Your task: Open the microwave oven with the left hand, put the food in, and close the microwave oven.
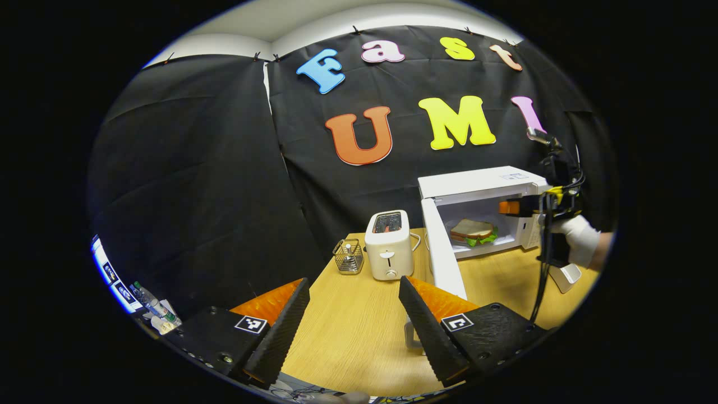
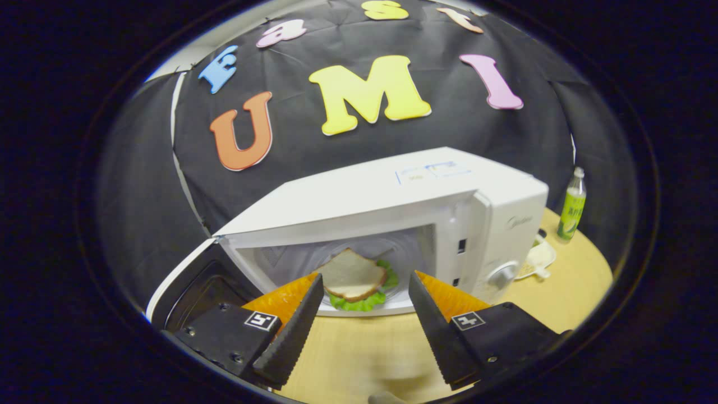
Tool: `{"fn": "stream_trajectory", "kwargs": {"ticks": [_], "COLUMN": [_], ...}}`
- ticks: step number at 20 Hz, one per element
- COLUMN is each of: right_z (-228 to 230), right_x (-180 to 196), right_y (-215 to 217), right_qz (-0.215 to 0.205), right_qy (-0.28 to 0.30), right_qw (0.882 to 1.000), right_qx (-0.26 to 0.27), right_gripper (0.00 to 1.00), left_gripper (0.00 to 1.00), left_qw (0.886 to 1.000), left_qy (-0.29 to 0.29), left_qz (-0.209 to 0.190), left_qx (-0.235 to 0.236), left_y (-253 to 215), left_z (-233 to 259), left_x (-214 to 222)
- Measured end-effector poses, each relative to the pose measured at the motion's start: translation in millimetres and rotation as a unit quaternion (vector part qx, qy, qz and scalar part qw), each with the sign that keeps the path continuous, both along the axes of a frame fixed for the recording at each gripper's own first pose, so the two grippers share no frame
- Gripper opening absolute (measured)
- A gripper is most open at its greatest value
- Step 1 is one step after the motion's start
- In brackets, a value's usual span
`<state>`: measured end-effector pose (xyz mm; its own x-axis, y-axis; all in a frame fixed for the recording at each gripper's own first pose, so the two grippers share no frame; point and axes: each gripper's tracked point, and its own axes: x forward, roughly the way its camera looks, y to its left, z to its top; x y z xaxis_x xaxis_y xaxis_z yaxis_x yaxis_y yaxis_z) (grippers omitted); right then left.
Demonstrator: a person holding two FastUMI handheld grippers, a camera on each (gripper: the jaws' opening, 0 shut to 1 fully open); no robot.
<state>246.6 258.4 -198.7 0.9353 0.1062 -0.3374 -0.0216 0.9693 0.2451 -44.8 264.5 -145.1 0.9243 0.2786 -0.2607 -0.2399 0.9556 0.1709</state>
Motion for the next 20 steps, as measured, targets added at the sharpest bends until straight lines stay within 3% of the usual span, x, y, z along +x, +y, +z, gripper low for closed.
{"fn": "stream_trajectory", "kwargs": {"ticks": [4, 10, 11, 12, 15, 16, 18, 19, 20], "right_z": [46, 71, 73, 72, 69, 65, 62, 60, 58], "right_x": [-57, -139, -151, -163, -187, -194, -201, -205, -208], "right_y": [-49, -111, -120, -127, -147, -151, -159, -162, -165], "right_qz": [0.013, 0.003, -0.002, -0.003, -0.01, -0.013, -0.025, -0.029, -0.033], "right_qy": [-0.013, -0.012, -0.009, -0.007, 0.005, 0.014, 0.022, 0.027, 0.03], "right_qw": [0.999, 0.998, 0.997, 0.997, 0.997, 0.997, 0.998, 0.998, 0.997], "right_qx": [-0.047, -0.069, -0.07, -0.071, -0.077, -0.074, -0.061, -0.057, -0.055], "right_gripper": [0.98, 0.98, 0.91, 0.91, 0.98, 0.91, 0.92, 0.98, 0.98], "left_gripper": [0.96, 0.96, 0.95, 0.94, 0.75, 0.67, 0.7, 0.67, 0.42], "left_qw": [1.0, 1.0, 1.0, 1.0, 0.999, 0.999, 0.998, 0.998, 0.998], "left_qy": [-0.01, -0.016, -0.018, -0.019, -0.021, -0.02, -0.019, -0.016, -0.014], "left_qz": [-0.009, -0.018, -0.019, -0.019, -0.027, -0.037, -0.053, -0.057, -0.058], "left_qx": [-0.004, 0.01, 0.006, 0.003, 0.002, -0.001, 0.002, 0.005, 0.007], "left_y": [3, 6, 7, 6, 5, 1, -3, -2, -1], "left_z": [-5, -16, -17, -18, -21, -23, -25, -28, -30], "left_x": [5, 13, 14, 13, 12, 14, 14, 15, 16]}}
